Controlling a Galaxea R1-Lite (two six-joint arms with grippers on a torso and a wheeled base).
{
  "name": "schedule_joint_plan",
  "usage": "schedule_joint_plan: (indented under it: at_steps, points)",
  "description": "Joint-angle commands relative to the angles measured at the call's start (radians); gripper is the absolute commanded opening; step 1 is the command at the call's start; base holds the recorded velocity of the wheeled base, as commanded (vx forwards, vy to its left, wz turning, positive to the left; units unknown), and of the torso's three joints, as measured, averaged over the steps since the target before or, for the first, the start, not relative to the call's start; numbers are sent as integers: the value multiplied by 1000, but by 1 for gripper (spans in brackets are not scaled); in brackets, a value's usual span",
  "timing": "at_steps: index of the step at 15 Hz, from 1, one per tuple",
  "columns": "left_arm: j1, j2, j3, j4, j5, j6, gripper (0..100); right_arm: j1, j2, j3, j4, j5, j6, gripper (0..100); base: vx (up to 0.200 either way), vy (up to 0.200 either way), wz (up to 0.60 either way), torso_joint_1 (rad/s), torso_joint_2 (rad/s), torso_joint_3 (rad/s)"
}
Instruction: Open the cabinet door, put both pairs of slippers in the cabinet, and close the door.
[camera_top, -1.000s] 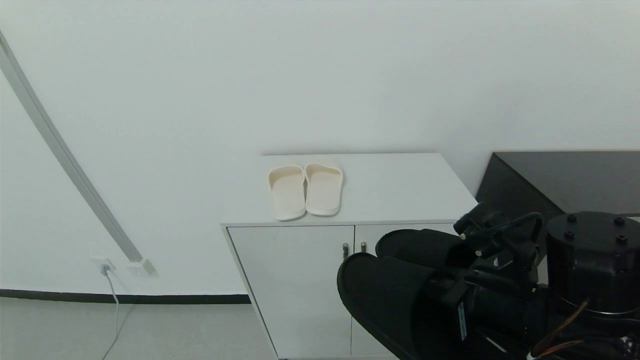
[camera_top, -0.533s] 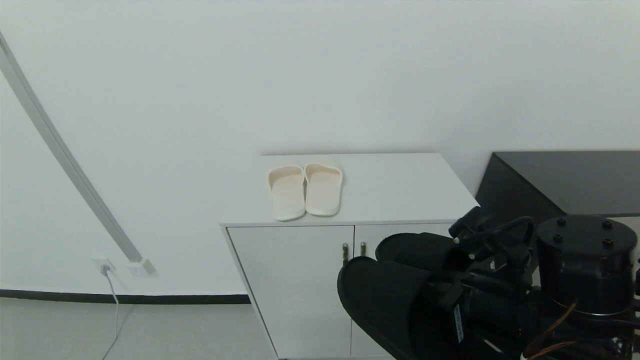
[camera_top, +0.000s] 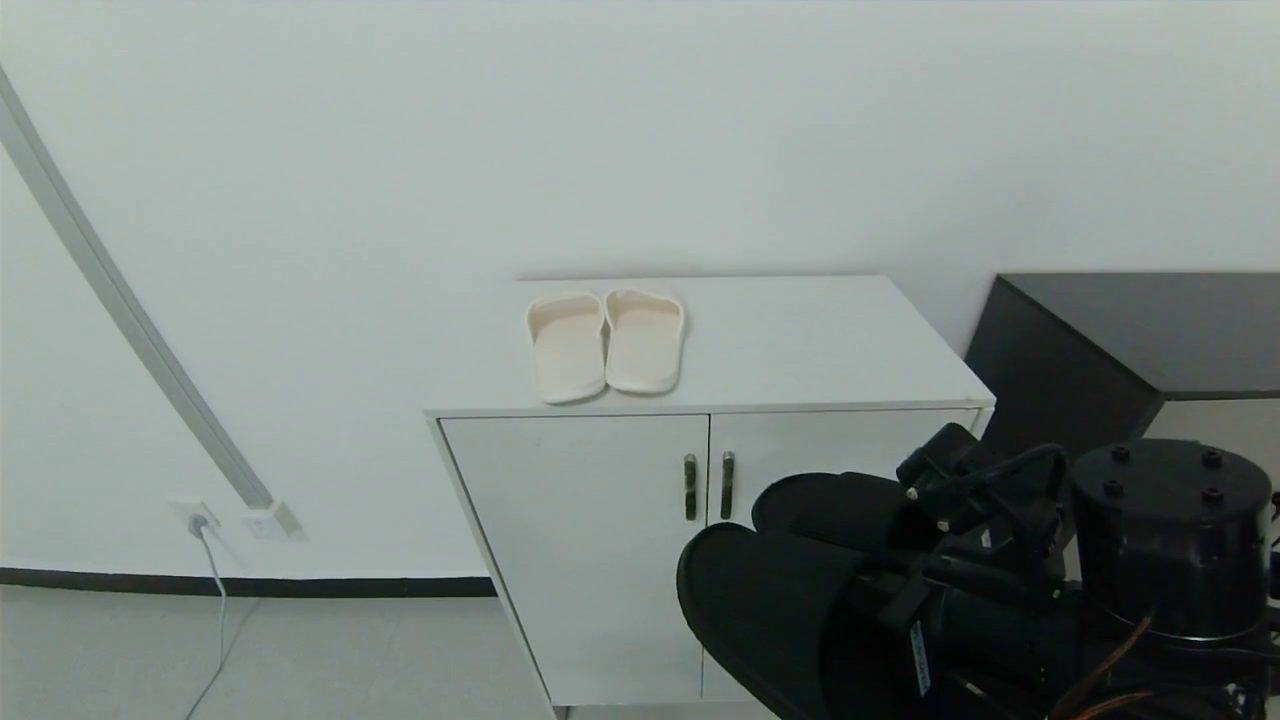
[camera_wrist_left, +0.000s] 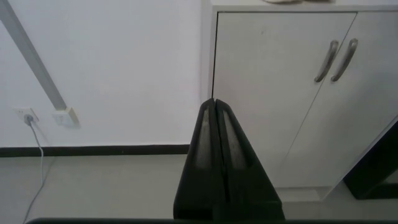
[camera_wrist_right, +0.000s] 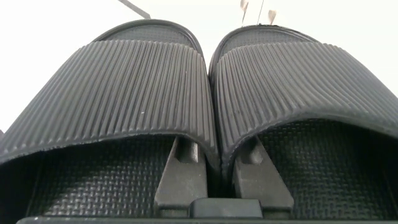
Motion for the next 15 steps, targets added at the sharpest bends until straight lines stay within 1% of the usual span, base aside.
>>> schedule_joint_plan:
  at_steps: [1,9,15]
  points:
    - [0,1,0,0,-1,-2,100,0,1,1,-1,1,0,0,0,0,0,-232,549,325]
    - [0,1,0,0,0,0,100,-1,22,7,-1,4,0,0,0,0,0,-200,530,315]
    - [0,1,0,0,0,0,100,0,26,14,-1,7,1,0,0,0,0,-161,486,320]
